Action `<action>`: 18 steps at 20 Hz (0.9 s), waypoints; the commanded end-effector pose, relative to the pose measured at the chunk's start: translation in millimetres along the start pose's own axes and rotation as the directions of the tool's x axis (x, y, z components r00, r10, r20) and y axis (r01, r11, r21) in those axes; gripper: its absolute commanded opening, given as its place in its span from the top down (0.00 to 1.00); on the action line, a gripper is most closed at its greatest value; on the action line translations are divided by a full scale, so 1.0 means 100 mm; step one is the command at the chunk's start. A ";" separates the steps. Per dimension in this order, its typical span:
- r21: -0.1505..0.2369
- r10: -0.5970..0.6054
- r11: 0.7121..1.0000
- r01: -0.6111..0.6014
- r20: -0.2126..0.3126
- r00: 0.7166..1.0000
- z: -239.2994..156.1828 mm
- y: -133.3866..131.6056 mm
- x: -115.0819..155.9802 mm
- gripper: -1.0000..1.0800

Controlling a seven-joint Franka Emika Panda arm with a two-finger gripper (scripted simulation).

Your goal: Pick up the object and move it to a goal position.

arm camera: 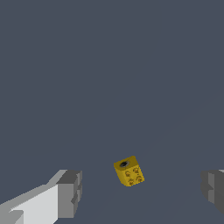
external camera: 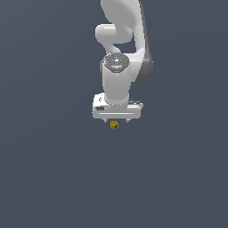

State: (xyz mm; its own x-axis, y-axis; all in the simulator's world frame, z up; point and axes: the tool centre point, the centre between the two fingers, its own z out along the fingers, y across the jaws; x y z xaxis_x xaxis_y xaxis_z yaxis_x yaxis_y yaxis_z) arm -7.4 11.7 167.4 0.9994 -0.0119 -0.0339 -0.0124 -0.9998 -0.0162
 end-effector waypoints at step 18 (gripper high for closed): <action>0.008 0.025 1.000 -0.025 0.002 1.000 -0.01 0.25 0.00 0.04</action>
State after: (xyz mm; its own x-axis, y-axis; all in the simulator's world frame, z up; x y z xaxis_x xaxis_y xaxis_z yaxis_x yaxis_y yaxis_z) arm -7.4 -13.2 168.5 0.9987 -0.0353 -0.0360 -0.0361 -0.9991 -0.0231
